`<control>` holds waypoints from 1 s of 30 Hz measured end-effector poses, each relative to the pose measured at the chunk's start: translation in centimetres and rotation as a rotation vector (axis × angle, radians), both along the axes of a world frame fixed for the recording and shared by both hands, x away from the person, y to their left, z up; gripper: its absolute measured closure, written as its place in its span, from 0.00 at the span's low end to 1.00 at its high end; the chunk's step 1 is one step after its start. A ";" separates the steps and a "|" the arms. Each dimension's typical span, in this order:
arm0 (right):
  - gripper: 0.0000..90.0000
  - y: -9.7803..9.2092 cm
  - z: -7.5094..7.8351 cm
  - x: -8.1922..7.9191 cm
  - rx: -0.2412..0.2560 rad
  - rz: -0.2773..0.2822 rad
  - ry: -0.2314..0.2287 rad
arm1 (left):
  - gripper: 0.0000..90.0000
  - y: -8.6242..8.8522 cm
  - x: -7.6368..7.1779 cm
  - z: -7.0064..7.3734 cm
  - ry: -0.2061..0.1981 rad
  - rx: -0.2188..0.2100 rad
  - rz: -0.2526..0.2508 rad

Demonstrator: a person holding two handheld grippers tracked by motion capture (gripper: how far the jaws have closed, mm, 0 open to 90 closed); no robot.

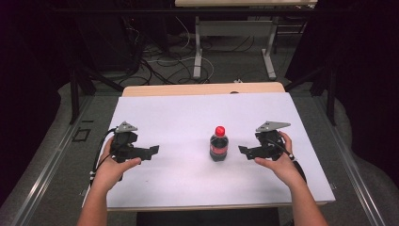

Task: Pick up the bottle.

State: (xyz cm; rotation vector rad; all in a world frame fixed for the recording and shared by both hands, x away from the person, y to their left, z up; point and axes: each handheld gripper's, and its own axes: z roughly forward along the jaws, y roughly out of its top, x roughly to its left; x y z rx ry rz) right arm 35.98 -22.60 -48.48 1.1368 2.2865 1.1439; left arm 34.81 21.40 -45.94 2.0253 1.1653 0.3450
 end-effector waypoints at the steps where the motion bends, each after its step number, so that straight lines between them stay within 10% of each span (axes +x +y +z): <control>1: 0.16 0.9 -0.2 0.0 0.005 0.033 -0.001 | 0.02 -0.1 -0.1 0.0 -0.001 0.000 -0.003; 11: 0.16 4.3 -0.3 0.2 0.018 0.153 0.008 | 0.02 -0.6 -0.1 0.0 -0.003 0.015 -0.026; 30: 0.25 6.8 -1.9 2.0 0.014 0.176 0.022 | 0.02 -0.2 -0.1 -0.2 -0.004 0.028 -0.012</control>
